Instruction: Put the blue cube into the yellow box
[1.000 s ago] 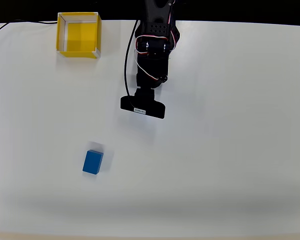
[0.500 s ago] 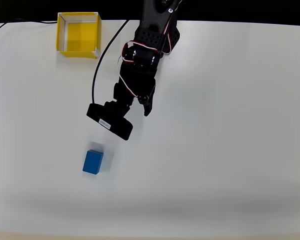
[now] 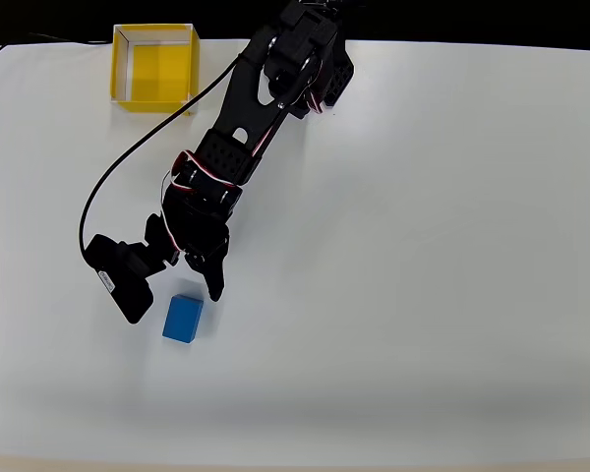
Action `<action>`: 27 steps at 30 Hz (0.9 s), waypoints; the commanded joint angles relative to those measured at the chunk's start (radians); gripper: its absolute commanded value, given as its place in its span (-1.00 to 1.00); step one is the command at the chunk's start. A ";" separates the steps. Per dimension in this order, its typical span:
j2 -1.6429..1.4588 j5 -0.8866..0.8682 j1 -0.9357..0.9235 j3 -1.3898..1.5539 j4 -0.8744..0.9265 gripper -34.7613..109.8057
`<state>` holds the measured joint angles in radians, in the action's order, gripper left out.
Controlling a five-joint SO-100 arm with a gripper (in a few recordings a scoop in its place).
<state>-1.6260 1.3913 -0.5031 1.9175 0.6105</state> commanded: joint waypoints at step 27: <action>0.563 0.227 0.035 -0.624 -0.183 0.10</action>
<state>-1.0155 1.5785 -0.4694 1.4220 0.4464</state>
